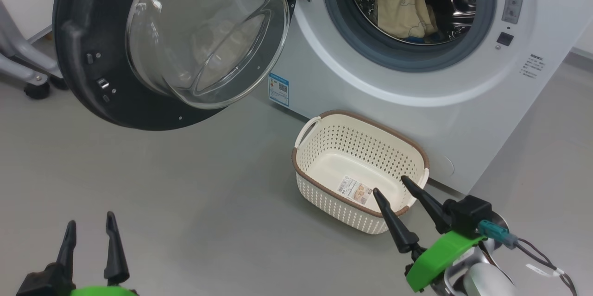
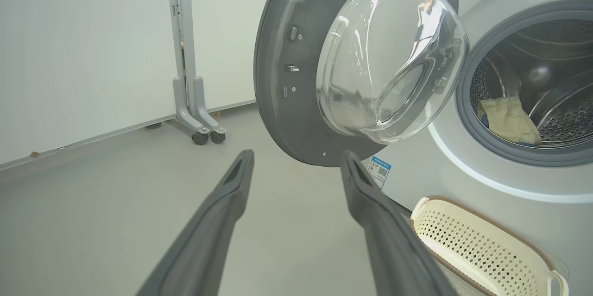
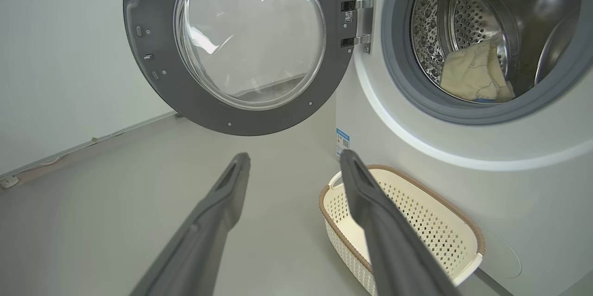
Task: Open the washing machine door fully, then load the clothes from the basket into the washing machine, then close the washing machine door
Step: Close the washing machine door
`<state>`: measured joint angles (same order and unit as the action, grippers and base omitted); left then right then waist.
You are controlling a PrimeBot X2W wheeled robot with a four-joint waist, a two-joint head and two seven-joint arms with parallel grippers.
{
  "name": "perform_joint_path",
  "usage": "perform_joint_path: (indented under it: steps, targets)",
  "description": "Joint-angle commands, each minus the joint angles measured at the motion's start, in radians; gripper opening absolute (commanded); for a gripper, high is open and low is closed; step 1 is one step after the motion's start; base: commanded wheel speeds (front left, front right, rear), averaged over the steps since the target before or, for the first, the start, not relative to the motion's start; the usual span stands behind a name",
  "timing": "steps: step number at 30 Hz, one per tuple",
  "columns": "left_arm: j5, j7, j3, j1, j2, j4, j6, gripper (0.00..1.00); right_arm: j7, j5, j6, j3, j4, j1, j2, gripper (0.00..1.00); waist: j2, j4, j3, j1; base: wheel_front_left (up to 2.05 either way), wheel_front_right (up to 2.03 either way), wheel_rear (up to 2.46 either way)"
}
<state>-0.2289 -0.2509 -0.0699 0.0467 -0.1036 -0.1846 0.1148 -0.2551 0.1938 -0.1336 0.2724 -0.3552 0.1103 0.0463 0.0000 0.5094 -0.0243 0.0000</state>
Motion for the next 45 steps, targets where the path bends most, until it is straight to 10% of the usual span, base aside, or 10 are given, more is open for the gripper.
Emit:
perform_joint_path:
  steps: [1,2,3,4,13,25,45]
  targets:
    - [0.01,-0.011,-0.033,-0.038,-0.007,0.028,0.002,1.0,-0.007,0.002,0.003,0.014,0.031,0.043,0.004,1.0,0.0,0.0,0.0,0.0,0.0,0.0,0.0]
    - [0.009,-0.011,-0.031,-0.038,-0.007,0.027,0.003,0.94,-0.007,0.001,0.003,0.014,0.031,0.041,0.004,1.0,0.0,0.0,0.0,0.0,0.0,0.0,0.0]
    - [0.009,-0.011,-0.028,-0.039,-0.008,0.026,0.003,0.34,-0.007,0.0,0.003,0.013,0.032,0.039,0.004,1.0,0.0,0.0,0.001,0.0,0.0,0.0,0.0]
    - [0.01,-0.011,-0.026,-0.039,-0.008,0.026,0.004,0.0,-0.007,-0.002,0.003,0.012,0.032,0.037,0.004,1.0,0.0,0.001,0.002,0.0,0.0,0.0,0.0]
    - [-0.107,-0.011,-0.065,-0.095,-0.019,0.087,0.013,0.0,-0.007,-0.065,0.003,-0.013,0.04,0.051,0.004,1.0,0.0,0.009,0.083,0.0,0.0,0.0,0.0]
    - [-0.247,0.002,-0.29,-0.279,-0.313,0.126,0.015,0.0,0.003,-0.189,0.003,-0.037,0.043,0.109,0.006,1.0,0.0,-0.083,0.308,0.0,0.0,0.0,0.0]
    - [-0.662,0.215,-0.481,-0.848,-0.715,-0.523,0.013,0.0,0.01,-0.222,0.003,-0.04,0.074,0.199,0.02,1.0,0.0,-0.266,0.464,0.0,0.0,0.0,0.0]
